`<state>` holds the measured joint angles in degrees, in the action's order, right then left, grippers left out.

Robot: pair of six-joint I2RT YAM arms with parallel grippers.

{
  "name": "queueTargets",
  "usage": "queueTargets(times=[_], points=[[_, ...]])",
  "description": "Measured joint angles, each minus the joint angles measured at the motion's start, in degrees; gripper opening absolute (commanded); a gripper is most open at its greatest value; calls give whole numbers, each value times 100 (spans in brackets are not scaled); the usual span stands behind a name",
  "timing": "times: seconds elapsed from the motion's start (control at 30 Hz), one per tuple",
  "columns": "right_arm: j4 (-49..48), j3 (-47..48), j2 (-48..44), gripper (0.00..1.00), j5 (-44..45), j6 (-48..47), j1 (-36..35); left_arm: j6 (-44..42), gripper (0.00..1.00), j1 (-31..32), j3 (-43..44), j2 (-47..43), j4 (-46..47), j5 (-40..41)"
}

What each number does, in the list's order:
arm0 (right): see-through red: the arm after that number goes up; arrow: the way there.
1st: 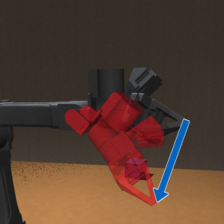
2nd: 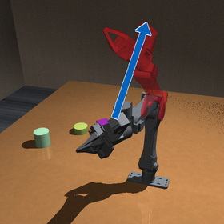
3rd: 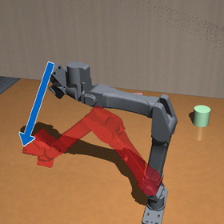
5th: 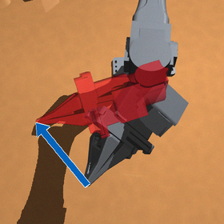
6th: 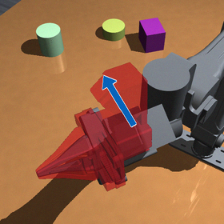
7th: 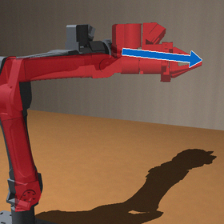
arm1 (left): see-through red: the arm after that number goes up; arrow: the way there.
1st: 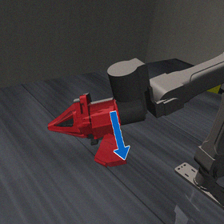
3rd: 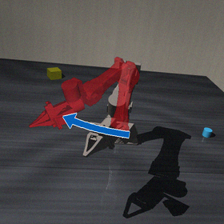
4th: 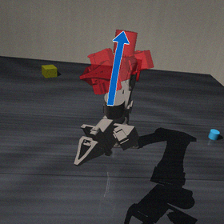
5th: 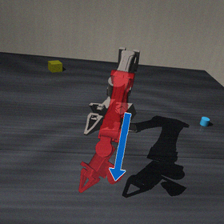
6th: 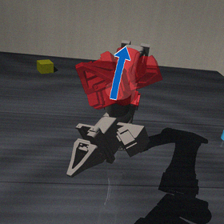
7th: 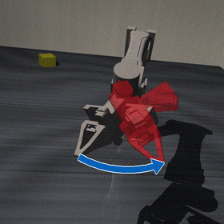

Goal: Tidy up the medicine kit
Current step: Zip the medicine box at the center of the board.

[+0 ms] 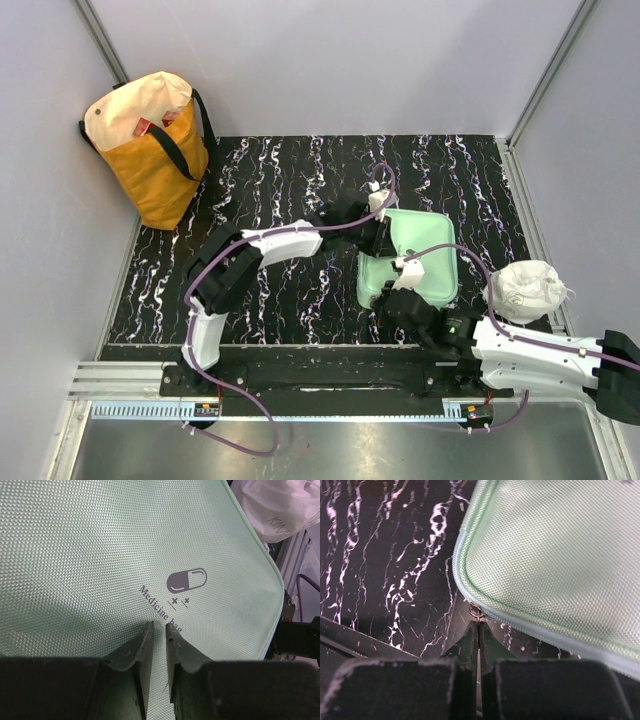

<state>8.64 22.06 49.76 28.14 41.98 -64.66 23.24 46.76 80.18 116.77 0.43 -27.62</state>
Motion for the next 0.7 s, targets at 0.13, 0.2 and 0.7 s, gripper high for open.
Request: queueTargets(times=[0.13, 0.2, 0.7], points=[[789, 282, 2, 0, 173, 629, -7, -33, 20, 61, -295, -2, 520, 195], [1025, 358, 7, 0, 247, 885, -11, -42, 20, 79, -468, 0, 811, 247], [2844, 815, -46, 0, 1073, 2240, -15, -149, 16, 46, -1408, -229, 2118, 765]])
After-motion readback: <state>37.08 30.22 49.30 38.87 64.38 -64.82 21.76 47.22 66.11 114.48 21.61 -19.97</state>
